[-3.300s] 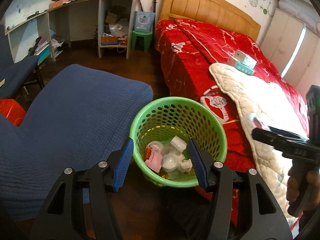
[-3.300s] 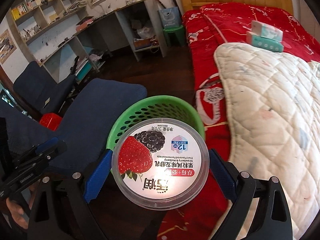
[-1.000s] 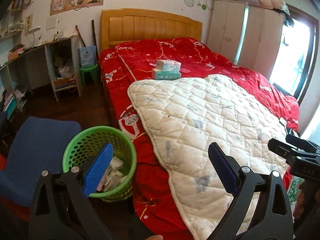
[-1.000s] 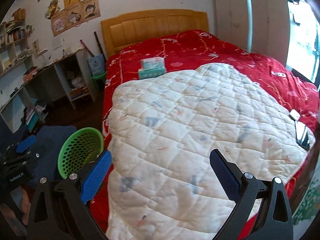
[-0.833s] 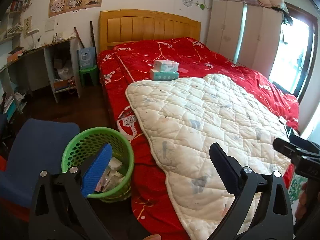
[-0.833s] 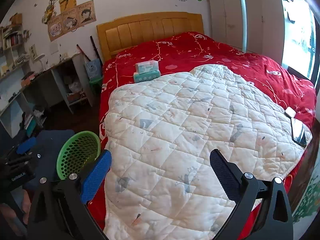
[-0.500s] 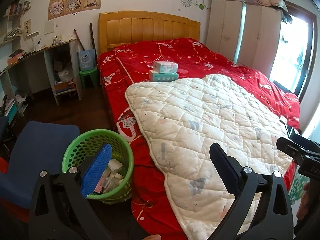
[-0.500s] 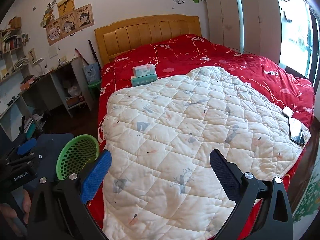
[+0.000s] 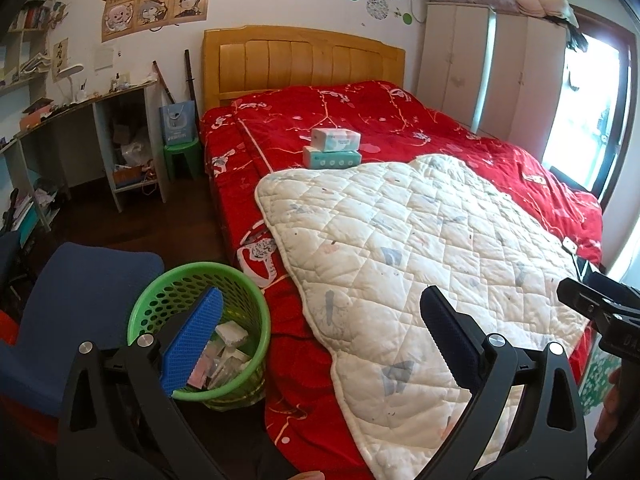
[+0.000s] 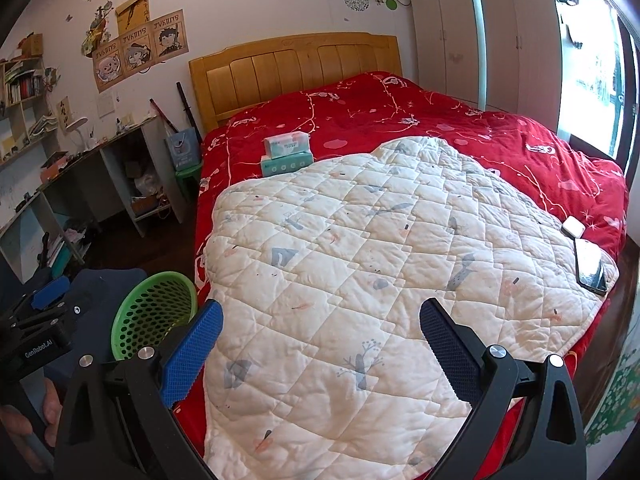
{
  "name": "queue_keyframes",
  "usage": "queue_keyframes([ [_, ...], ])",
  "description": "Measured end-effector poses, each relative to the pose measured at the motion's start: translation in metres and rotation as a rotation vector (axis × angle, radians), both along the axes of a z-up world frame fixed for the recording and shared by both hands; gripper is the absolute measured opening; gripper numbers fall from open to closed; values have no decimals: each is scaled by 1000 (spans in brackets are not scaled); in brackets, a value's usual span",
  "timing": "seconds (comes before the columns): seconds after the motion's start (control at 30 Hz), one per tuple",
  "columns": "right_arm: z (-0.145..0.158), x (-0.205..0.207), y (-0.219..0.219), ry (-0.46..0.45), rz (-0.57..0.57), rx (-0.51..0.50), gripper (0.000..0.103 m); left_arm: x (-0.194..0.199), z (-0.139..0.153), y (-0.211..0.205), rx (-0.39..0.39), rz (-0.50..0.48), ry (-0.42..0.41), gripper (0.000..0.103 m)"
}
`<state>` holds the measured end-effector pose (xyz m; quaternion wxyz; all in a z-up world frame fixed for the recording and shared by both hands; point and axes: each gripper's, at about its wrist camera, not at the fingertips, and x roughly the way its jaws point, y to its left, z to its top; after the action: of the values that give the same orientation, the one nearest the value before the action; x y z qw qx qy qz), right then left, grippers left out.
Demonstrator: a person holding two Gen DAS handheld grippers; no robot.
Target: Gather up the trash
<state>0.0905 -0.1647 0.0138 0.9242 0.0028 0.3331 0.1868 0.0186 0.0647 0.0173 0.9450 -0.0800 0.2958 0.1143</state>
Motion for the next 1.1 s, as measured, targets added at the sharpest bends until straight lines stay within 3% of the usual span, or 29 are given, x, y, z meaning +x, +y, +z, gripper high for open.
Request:
queue_keyframes([
  [1.1, 2, -2, 10, -17, 36, -5, 96, -5, 1, 2, 6, 47, -9, 97],
])
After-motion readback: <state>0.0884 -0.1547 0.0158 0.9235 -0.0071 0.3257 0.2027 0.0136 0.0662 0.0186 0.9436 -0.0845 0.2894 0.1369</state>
